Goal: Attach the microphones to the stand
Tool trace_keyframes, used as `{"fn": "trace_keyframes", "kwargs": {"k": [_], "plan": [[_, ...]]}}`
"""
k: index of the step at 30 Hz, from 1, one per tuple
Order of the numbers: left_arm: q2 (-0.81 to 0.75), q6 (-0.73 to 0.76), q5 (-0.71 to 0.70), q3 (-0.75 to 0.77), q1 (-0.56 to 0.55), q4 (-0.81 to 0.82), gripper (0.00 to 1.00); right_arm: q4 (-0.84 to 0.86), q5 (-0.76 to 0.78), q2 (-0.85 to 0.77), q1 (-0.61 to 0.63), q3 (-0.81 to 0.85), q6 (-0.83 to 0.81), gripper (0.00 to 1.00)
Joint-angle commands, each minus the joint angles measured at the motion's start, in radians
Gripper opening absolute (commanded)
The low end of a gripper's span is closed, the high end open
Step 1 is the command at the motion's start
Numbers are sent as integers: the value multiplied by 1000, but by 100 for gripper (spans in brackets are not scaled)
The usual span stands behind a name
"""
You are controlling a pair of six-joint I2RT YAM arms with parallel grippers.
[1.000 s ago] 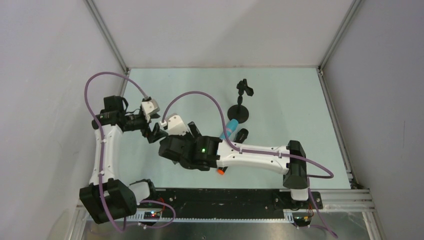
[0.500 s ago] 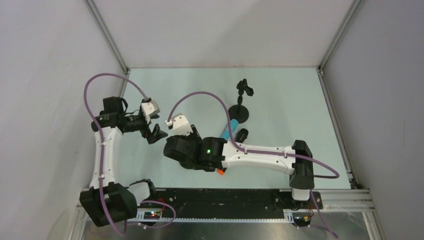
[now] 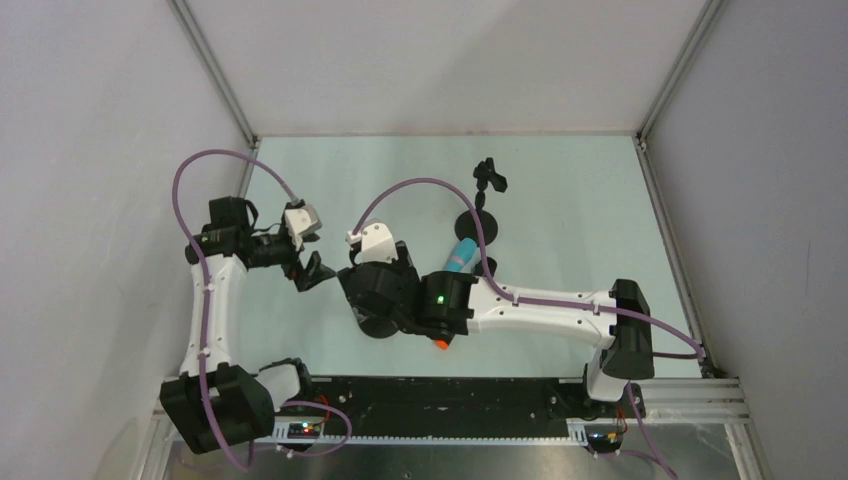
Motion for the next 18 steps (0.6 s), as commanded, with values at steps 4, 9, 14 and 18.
{"fn": "trace_keyframes", "kwargs": {"k": [4,9,14,18], "plan": [[-24,43,-3,-26,15,-2,100,79,-34,-13,-4,28,-20,80],[-27,46,3,-32,18,-3,98,49,-33,8,-19,54,17,73],[-31,47,4,-26,22,-2,98,43,-30,9,-23,51,28,63],[-37,46,4,-26,23,-3,98,43,-35,10,-25,51,30,54]]}}
